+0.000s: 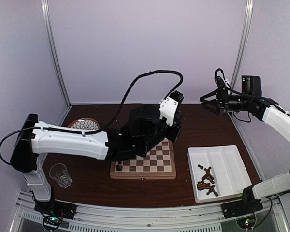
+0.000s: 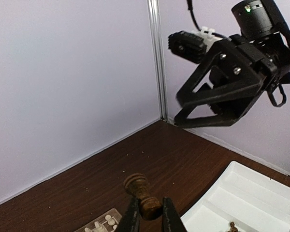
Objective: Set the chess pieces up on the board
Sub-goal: Reset both arms
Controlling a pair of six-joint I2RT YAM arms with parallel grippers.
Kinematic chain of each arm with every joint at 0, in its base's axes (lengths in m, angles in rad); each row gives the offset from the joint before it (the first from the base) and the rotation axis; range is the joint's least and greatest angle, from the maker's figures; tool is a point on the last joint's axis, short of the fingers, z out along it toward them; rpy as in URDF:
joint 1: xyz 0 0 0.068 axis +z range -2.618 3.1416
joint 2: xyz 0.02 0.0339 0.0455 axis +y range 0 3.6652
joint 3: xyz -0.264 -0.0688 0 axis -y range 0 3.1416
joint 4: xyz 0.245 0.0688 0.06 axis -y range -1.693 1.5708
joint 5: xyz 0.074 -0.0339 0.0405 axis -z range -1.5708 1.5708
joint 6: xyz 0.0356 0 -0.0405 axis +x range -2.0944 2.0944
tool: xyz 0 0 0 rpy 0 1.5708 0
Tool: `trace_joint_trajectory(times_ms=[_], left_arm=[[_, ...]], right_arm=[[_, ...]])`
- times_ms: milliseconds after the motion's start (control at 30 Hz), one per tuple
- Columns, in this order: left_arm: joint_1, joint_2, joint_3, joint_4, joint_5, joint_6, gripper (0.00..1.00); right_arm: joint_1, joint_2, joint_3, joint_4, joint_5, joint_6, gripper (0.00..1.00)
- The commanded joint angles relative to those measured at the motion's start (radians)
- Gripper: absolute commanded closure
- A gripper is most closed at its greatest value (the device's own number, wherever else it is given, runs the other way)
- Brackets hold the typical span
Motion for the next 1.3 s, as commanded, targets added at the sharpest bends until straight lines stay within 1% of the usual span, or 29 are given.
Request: trace_joint_trajectory(times_ms=[0, 67, 100, 167, 233, 300, 367, 467, 567, 733, 833, 1000, 1267], left_arm=[[0.080, -0.090, 0.066, -0.364, 0.167, -0.136, 0.92], [0.111, -0.081, 0.124, -0.547, 0.266, -0.183, 0.92], [0.124, -0.074, 0.152, -0.623, 0.328, -0.205, 0.92], [0.149, -0.058, 0.191, -0.739, 0.436, -0.244, 0.92], [0.170, -0.034, 0.229, -0.834, 0.526, -0.292, 0.92], [0.196, -0.007, 0.260, -0.900, 0.646, -0.350, 0.92], [0.221, 0.022, 0.278, -0.941, 0.743, -0.418, 0.92], [0.244, 0.057, 0.285, -0.960, 0.841, -0.489, 0.92], [0.252, 0.107, 0.343, -1.027, 0.886, -0.508, 0.92], [0.262, 0.210, 0.438, -1.170, 0.918, -0.492, 0.91], [0.264, 0.244, 0.449, -1.192, 0.944, -0.493, 0.91], [0.264, 0.318, 0.504, -1.274, 0.979, -0.465, 0.91], [0.264, 0.372, 0.525, -1.302, 0.965, -0.430, 0.91]], right_arm=[[-0.098, -0.050, 0.059, -0.291, -0.032, -0.377, 0.47], [-0.120, -0.053, 0.075, -0.456, 0.031, -0.635, 0.45], [-0.126, -0.060, 0.065, -0.504, 0.076, -0.732, 0.45], [-0.133, -0.082, 0.011, -0.512, 0.157, -0.845, 0.44], [-0.134, -0.112, -0.063, -0.462, 0.214, -0.872, 0.44], [-0.135, -0.137, -0.131, -0.400, 0.231, -0.865, 0.45], [-0.136, -0.150, -0.150, -0.396, 0.231, -0.886, 0.45], [-0.136, -0.153, -0.139, -0.424, 0.245, -0.910, 0.45], [-0.136, -0.153, -0.154, -0.412, 0.235, -0.909, 0.45], [-0.135, -0.156, -0.166, -0.419, 0.226, -0.918, 0.45], [-0.136, -0.157, -0.171, -0.423, 0.220, -0.926, 0.45], [-0.135, -0.154, -0.176, -0.422, 0.222, -0.930, 0.45], [-0.136, -0.138, -0.181, -0.421, 0.219, -0.931, 0.46]])
